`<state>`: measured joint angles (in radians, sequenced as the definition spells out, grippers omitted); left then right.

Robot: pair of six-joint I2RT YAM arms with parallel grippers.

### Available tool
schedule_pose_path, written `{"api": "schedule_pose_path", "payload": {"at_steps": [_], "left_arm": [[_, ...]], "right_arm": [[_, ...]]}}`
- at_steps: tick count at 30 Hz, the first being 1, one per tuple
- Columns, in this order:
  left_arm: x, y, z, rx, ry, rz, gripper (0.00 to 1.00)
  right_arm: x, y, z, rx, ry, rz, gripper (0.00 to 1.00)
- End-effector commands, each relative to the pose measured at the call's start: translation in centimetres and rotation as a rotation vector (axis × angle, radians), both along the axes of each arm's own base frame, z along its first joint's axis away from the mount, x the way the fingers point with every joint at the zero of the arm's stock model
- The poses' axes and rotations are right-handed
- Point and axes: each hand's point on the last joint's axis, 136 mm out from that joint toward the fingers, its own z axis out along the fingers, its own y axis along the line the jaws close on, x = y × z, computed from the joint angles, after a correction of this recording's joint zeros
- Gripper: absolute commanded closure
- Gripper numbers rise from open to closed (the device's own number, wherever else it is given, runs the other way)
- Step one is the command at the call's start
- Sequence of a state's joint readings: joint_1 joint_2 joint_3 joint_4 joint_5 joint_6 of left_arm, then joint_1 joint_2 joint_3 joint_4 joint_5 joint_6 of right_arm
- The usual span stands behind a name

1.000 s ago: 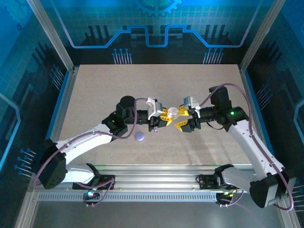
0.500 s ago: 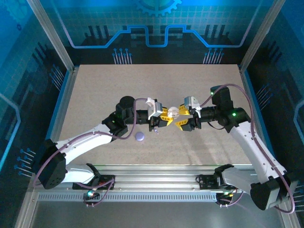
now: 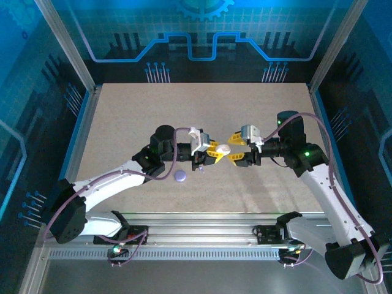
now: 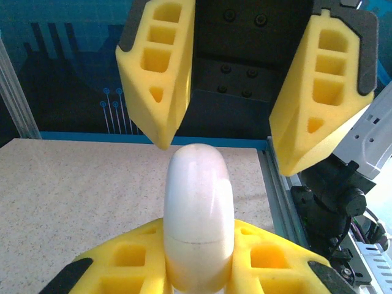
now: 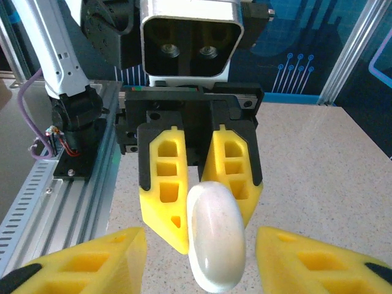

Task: Insert the wireless bluetooth earbuds into the charging case

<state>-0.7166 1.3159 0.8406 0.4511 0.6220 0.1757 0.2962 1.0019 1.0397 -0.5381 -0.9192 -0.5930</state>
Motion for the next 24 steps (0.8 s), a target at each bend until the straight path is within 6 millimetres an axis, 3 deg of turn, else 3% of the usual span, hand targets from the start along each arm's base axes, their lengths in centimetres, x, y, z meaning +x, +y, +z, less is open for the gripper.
{"api": "schedule_pose_path", "payload": {"at_steps": [1, 24], "left_arm": [[-0.57, -0.16, -0.25, -0.005, 0.017, -0.028, 0.85], [-0.94, -0.17, 0.4, -0.018, 0.0, -0.047, 0.85]], "right_arm": [[-0.12, 0.24, -0.43, -0.016, 0.0, 0.02, 0.53], [-0.76, 1.16, -0.68, -0.017, 0.051, 0.166, 0.77]]}}
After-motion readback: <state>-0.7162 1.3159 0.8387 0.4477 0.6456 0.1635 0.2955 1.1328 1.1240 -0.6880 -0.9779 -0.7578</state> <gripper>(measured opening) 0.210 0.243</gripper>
